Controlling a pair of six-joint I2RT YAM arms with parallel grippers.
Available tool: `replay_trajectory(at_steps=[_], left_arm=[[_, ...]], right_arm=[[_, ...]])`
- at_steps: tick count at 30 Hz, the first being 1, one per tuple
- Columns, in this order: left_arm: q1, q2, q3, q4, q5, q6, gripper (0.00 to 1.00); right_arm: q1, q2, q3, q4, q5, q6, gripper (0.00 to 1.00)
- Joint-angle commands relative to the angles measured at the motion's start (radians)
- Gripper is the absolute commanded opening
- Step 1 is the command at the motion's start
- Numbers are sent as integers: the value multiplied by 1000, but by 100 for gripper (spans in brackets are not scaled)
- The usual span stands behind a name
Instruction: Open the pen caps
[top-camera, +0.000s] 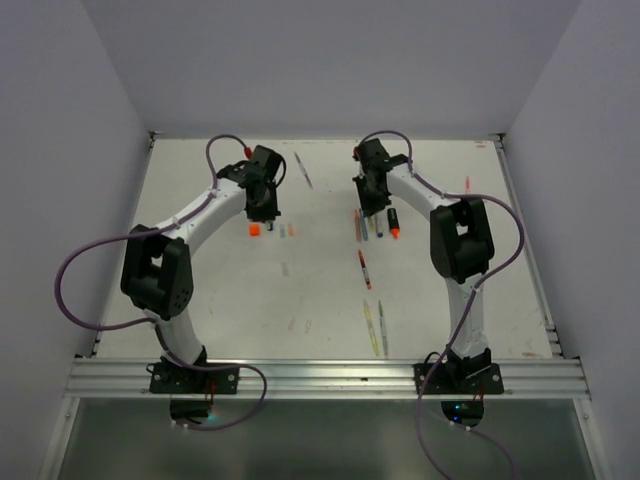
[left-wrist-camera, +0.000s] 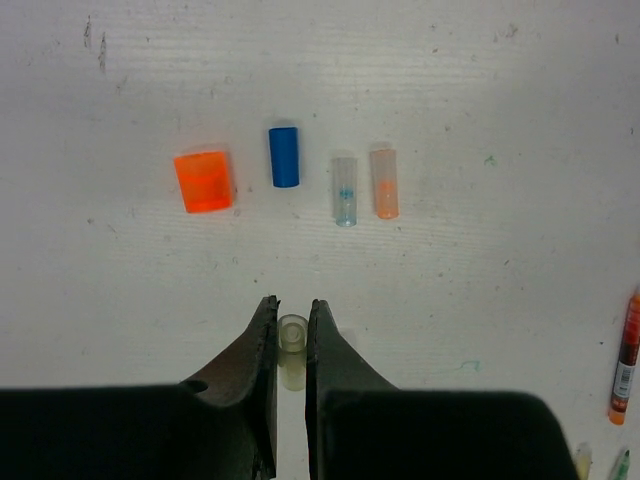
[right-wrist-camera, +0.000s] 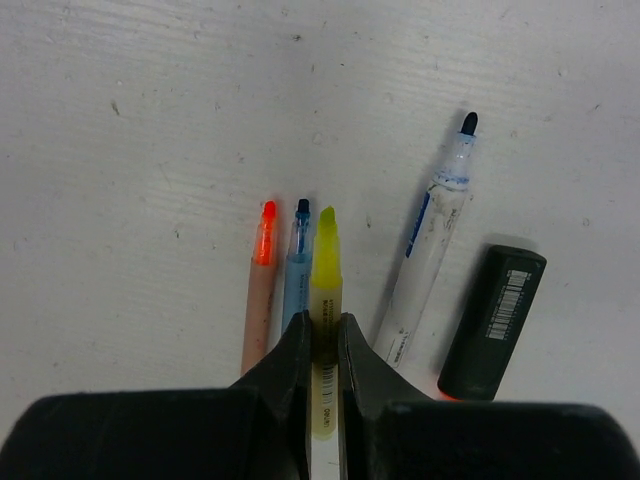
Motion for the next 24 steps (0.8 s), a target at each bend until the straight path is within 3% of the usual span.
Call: replay_trajectory(at_steps=[1, 24], left_arm=[[11, 24, 26, 25, -45, 29, 0], [16, 222, 175, 16, -27, 76, 0]], right_arm=[[-4, 14, 48, -12, 35, -11, 1], [-11, 57, 42, 2, -2, 11, 29]])
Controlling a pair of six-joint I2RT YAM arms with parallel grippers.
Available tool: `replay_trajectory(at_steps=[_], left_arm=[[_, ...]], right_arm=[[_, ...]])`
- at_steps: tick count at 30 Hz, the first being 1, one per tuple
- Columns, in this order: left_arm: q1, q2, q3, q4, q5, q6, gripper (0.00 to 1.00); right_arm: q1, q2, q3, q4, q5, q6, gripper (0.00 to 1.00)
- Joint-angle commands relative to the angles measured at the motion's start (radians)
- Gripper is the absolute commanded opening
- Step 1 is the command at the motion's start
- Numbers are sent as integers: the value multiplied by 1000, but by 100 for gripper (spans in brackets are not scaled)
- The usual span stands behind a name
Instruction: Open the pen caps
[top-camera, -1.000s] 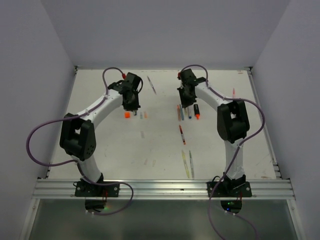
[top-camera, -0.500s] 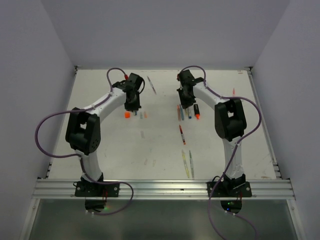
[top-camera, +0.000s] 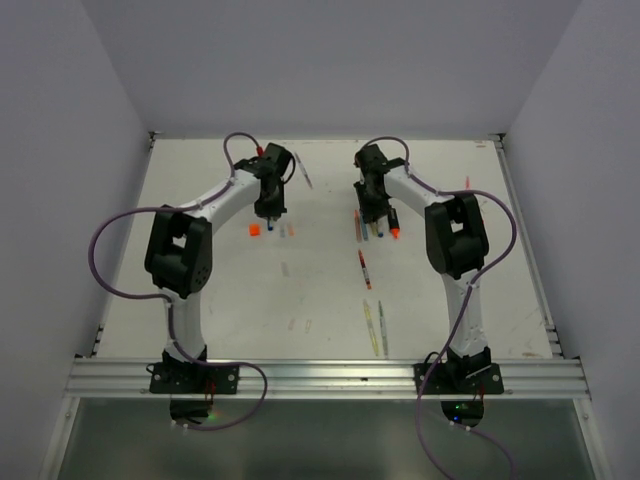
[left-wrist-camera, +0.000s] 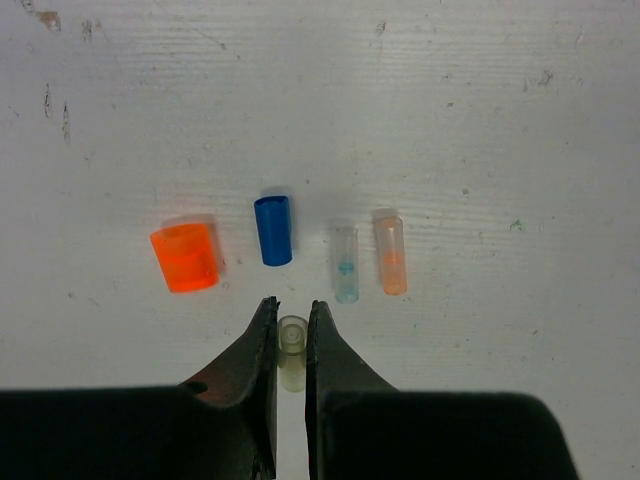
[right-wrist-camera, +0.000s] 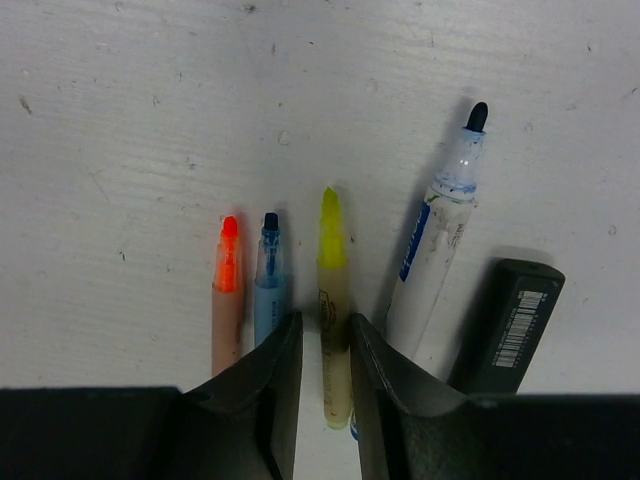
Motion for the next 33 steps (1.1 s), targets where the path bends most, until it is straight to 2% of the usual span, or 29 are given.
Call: replay_trajectory(at_steps=[1, 20, 33], left_arm=[[9, 18, 34, 19, -11, 26, 0], [9, 82, 11, 68, 44, 28, 0], [9, 82, -33, 100, 40, 11, 17]], right_arm=[[-6, -4, 35, 7, -18, 7, 30], [-6, -69, 53, 5, -42, 16, 34], [-6, -69, 136, -26, -53, 21, 36]])
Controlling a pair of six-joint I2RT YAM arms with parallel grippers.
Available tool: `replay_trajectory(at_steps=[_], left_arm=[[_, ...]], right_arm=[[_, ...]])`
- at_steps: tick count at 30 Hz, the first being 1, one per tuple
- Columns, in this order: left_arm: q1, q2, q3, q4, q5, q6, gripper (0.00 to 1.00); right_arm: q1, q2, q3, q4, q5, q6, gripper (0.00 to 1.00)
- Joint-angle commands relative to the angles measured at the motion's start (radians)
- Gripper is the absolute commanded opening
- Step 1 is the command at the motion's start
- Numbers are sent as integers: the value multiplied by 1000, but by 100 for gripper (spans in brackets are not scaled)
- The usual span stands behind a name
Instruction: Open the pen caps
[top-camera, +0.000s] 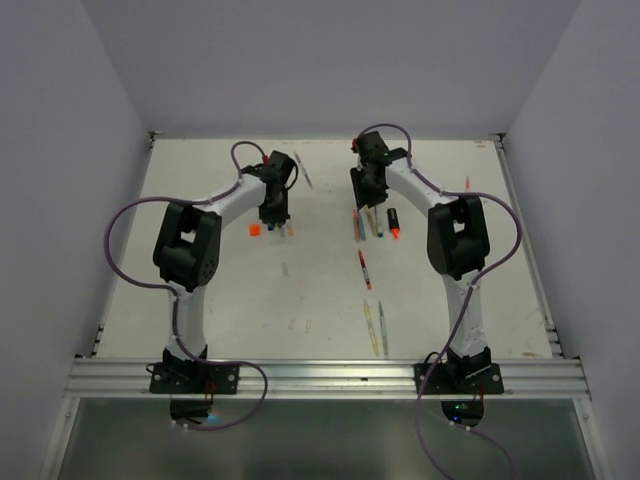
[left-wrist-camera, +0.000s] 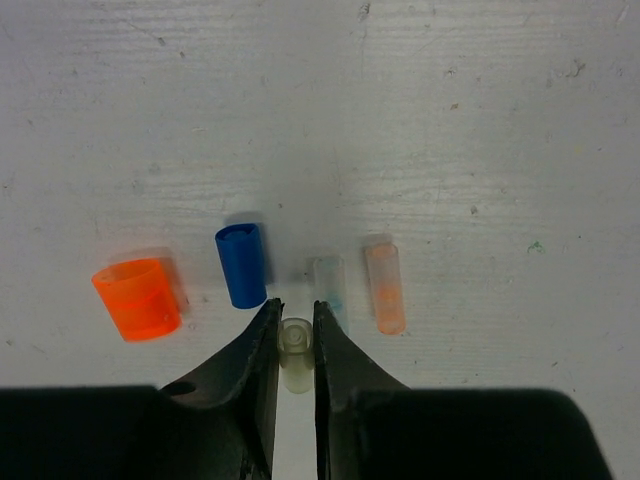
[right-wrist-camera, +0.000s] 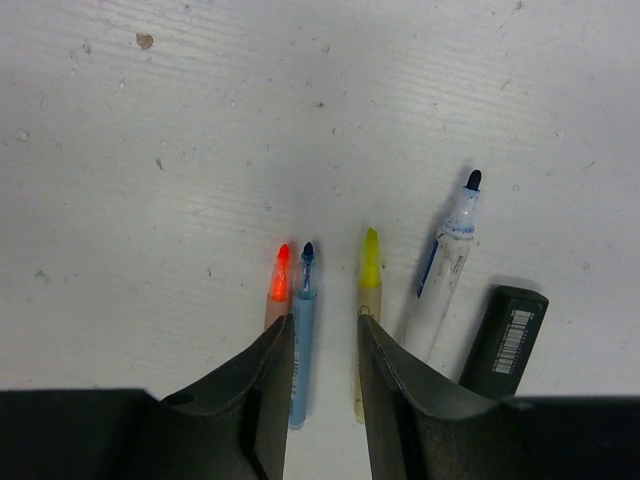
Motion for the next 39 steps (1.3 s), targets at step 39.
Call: replay_trajectory(at_steps=[39], left_arm=[[10, -567, -142, 97, 166, -110, 50]], right_arm=[[152, 370, 604, 185, -7, -73, 46]])
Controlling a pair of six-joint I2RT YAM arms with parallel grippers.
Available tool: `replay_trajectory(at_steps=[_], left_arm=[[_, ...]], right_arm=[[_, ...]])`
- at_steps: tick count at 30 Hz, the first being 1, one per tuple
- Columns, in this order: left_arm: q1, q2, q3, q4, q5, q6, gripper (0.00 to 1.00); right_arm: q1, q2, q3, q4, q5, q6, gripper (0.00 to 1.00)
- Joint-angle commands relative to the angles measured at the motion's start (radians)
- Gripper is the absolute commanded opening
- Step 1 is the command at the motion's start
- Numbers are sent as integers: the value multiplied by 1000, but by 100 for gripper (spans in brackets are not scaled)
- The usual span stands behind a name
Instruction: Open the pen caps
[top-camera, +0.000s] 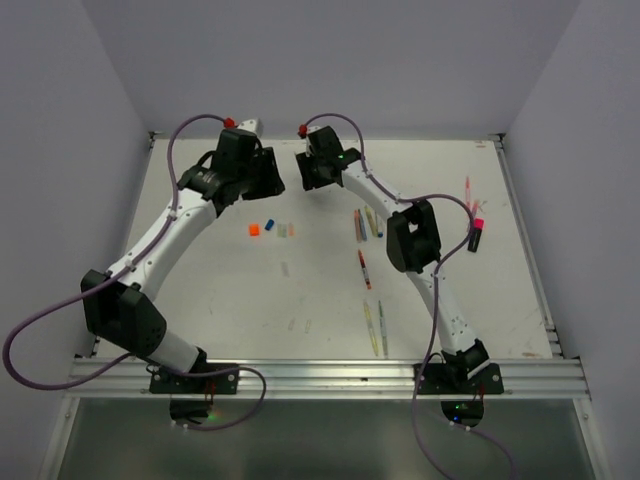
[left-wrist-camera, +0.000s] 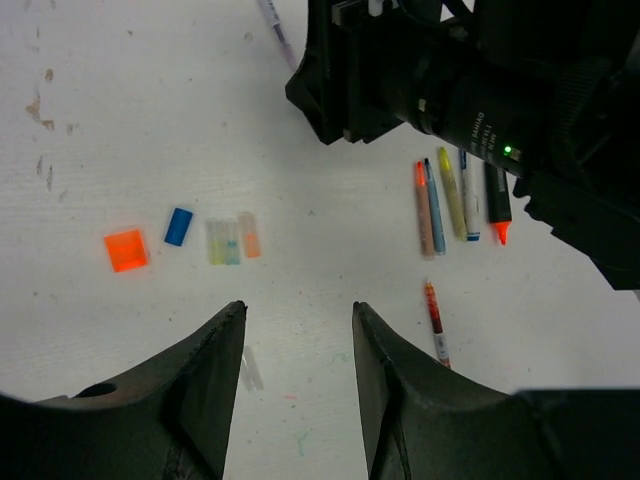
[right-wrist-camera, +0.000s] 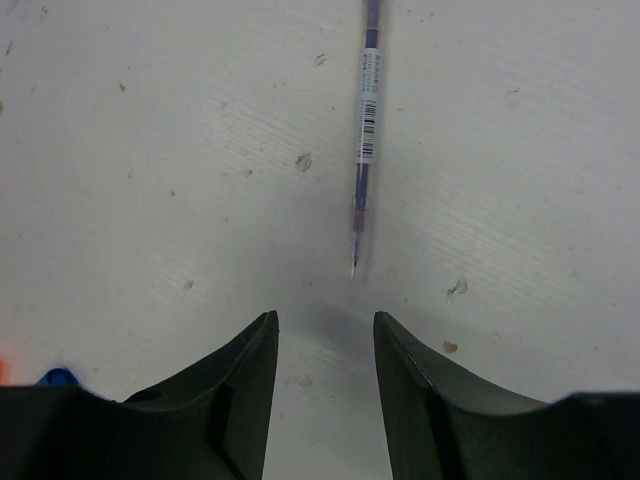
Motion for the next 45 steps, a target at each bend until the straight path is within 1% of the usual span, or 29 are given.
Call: replay_trajectory(at_steps=[1, 8, 13, 14, 21, 24, 33, 34, 36, 37, 38, 43, 45], left_arm=[[6, -52, -53, 47, 60, -50, 50], [6, -104, -107, 91, 99, -97, 50], [6, -118, -130, 114, 128, -113, 50], [6, -118, -133, 114, 128, -115, 50], [6, -129, -141, 125, 146, -123, 51], [6, -139, -141, 136, 152, -130, 51], [6, -147, -138, 147, 166, -140, 52], [6, -147, -139, 147, 165, -141, 52], [6, -152, -142, 148, 165, -141, 52], [6, -155, -144, 148, 166, -143, 52], [6, -156, -144, 147, 166, -143, 52], [6, -156, -132, 110, 160, -161, 52], [6, -159, -113, 98, 158, -173, 52]], right_arm=[[7, 20, 78, 41, 55, -50, 46], [13, 51, 91, 60, 100, -136, 46], [14, 89, 112, 69, 71, -158, 46], [17, 95, 121, 68, 68, -193, 46], [19, 141, 141, 80, 71, -193, 46], [17, 151, 144, 89, 63, -193, 44], [20, 168, 135, 68, 57, -182, 30], [19, 169, 135, 65, 57, -182, 23], [20, 171, 135, 60, 57, -179, 15], [19, 171, 134, 63, 58, -175, 2], [19, 171, 135, 64, 57, -175, 0], [17, 146, 176, 95, 40, -173, 0], [13, 128, 198, 94, 25, -127, 0]])
